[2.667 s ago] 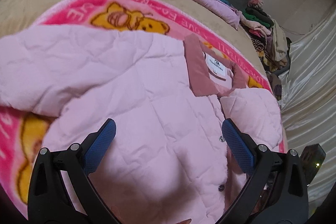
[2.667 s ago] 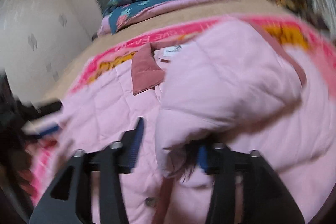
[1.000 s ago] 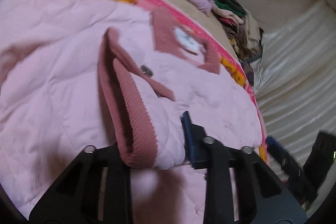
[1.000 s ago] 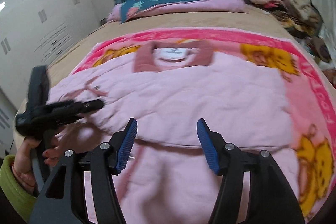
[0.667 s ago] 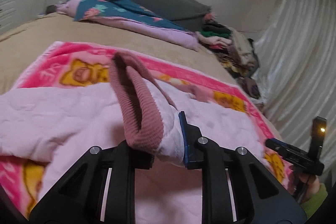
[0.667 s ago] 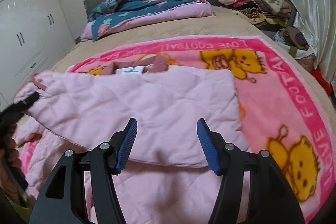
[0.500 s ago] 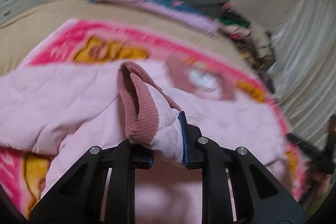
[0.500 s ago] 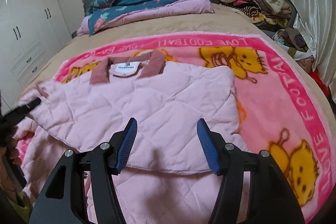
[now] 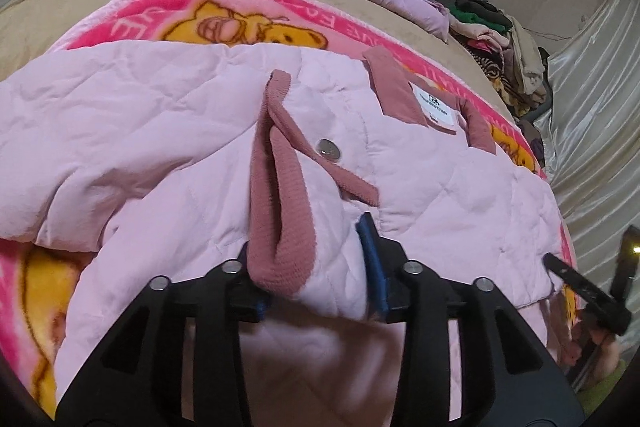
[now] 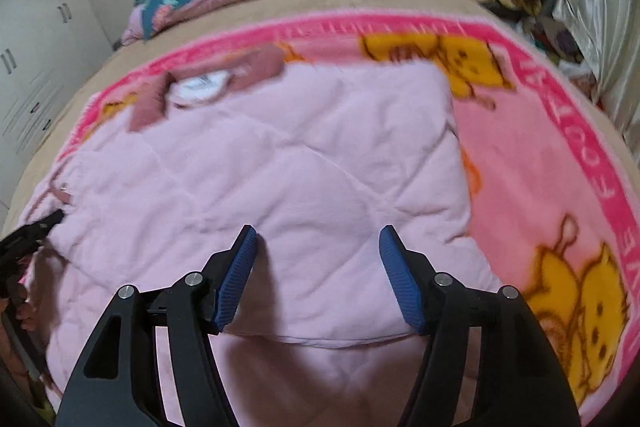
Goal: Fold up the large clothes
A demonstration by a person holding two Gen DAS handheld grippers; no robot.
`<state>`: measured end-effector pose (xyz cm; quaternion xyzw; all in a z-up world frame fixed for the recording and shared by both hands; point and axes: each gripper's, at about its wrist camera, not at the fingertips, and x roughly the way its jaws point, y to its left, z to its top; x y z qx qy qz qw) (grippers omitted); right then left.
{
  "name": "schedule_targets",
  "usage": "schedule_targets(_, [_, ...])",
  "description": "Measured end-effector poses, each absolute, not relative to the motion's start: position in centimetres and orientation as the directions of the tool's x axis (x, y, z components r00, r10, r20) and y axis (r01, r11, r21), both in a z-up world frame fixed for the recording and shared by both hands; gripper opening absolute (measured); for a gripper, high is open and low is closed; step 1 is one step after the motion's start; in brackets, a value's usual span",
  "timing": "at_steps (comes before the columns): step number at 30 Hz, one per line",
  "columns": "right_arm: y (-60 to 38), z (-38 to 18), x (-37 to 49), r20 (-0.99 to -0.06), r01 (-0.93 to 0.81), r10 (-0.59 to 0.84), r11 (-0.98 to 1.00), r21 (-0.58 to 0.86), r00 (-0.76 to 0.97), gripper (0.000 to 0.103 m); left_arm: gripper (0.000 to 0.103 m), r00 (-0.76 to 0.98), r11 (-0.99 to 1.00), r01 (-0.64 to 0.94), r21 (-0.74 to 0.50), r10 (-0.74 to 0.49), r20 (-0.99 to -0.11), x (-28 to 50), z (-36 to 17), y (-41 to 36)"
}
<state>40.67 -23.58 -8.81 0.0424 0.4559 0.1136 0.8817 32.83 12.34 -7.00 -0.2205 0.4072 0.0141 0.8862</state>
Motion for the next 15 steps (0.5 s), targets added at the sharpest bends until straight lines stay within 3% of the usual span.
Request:
schedule_targets(9, [-23.4, -8.6, 40.1, -0.793, -0.131, 0.197, 0.980, 0.149, 0.576, 0.065, 0.047, 0.660, 0.904, -0.214, -0.371, -0.146, -0.737, 31.6, -5.9, 12.6])
schedule_targets(15, [-21.5, -6.0, 37.4, -0.744, -0.186, 0.243, 0.969, 0.160, 0.623, 0.081, 0.081, 0.684, 0.899, -0.246, -0.363, -0.105, -0.722, 29.9, -4.0, 13.9])
